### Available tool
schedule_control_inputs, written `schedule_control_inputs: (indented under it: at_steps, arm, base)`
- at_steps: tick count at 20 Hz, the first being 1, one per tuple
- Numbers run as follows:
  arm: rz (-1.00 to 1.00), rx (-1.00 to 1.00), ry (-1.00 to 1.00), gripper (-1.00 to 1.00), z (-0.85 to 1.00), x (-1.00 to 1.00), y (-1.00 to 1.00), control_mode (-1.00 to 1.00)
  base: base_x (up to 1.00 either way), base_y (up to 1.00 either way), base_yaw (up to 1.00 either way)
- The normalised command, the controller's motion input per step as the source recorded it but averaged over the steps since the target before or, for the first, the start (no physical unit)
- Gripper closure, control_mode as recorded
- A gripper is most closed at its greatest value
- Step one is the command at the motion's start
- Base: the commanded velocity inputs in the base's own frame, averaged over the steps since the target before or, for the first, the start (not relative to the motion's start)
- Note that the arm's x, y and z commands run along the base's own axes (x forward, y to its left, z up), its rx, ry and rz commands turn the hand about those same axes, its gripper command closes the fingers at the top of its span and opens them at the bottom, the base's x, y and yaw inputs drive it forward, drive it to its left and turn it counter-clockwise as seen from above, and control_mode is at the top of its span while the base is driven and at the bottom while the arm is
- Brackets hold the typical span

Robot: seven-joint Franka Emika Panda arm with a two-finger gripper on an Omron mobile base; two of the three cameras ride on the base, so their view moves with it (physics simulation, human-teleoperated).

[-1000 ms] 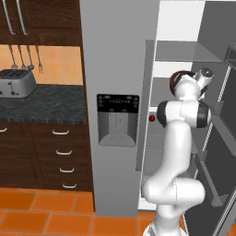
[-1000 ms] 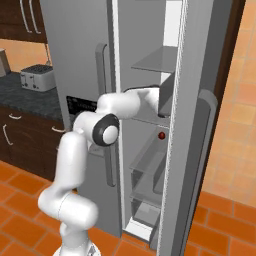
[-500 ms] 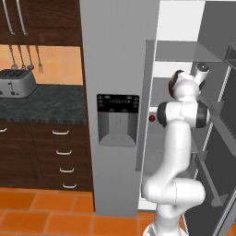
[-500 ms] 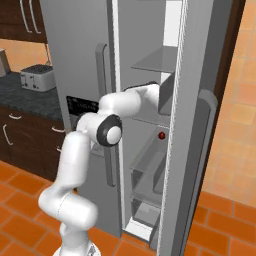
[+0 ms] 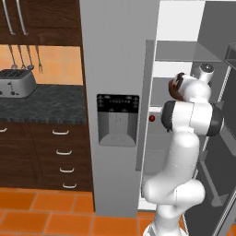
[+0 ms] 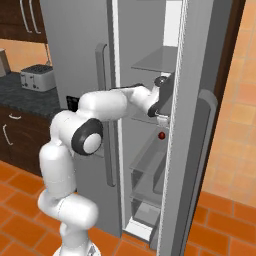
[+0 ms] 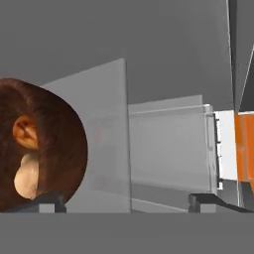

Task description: Pick the chicken drumstick and squash from their plates and place them in the bowl. Then put the bowl in the fridge.

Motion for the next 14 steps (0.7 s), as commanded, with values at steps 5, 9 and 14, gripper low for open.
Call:
schedule_control_inputs:
  at_steps: [5, 9, 14]
  arm:
    - [0.00, -0.13, -0.16, -1.00, -0.63, -1.00, 1.00, -1.00]
    - [-0.06, 0.00, -0.30, -1.00, 0.65, -1.00, 0.76, -1.00]
    - [0.03, -0.17, -0.29, -1.00, 1.00, -1.00, 0.95, -1.00]
  base:
    - [0.00, 0.00, 0.00]
    - [0.00, 0.00, 0.00]
    - [0.00, 0.00, 0.00]
